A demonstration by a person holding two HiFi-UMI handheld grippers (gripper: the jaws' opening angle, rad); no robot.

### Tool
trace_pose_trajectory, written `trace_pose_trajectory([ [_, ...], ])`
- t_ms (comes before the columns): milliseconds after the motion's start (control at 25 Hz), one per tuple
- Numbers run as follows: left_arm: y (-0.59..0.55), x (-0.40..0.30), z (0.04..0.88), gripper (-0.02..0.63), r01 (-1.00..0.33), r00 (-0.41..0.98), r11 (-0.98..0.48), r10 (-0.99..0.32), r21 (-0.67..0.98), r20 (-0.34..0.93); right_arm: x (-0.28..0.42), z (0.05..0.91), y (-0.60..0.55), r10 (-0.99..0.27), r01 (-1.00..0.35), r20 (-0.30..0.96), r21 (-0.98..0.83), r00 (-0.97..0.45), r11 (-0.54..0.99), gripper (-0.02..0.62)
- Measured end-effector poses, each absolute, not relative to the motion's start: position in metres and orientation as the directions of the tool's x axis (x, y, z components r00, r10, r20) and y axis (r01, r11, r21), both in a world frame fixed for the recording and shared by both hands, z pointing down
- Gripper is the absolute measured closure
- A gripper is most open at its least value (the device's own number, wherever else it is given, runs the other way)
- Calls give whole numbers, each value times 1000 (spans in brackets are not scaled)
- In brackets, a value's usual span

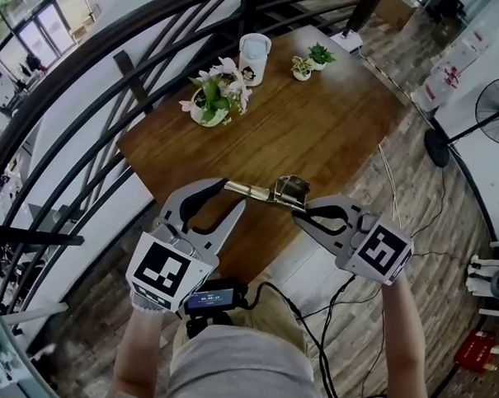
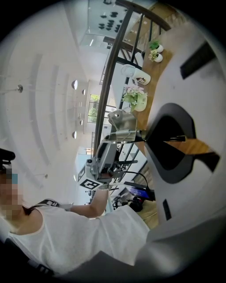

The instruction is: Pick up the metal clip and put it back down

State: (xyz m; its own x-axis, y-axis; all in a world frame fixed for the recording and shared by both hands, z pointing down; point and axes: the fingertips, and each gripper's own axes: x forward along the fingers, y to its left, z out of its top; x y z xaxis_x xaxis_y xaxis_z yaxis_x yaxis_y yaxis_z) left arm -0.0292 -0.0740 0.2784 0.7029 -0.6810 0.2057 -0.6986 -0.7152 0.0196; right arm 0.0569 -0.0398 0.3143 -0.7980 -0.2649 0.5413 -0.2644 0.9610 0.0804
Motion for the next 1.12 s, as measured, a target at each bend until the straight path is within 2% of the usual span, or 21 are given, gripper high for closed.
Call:
trace_pose_trajectory([
  [440,-96,-20,309,463,-719,680,-693,-686,54,256,67,338,-63,-206,-231,571,31,-795,973,583],
  [1120,-136,-15,371,463,-783,607,-611,-707,118,362,76,392,-112,-23,-106,606,-102,-795,989,583],
])
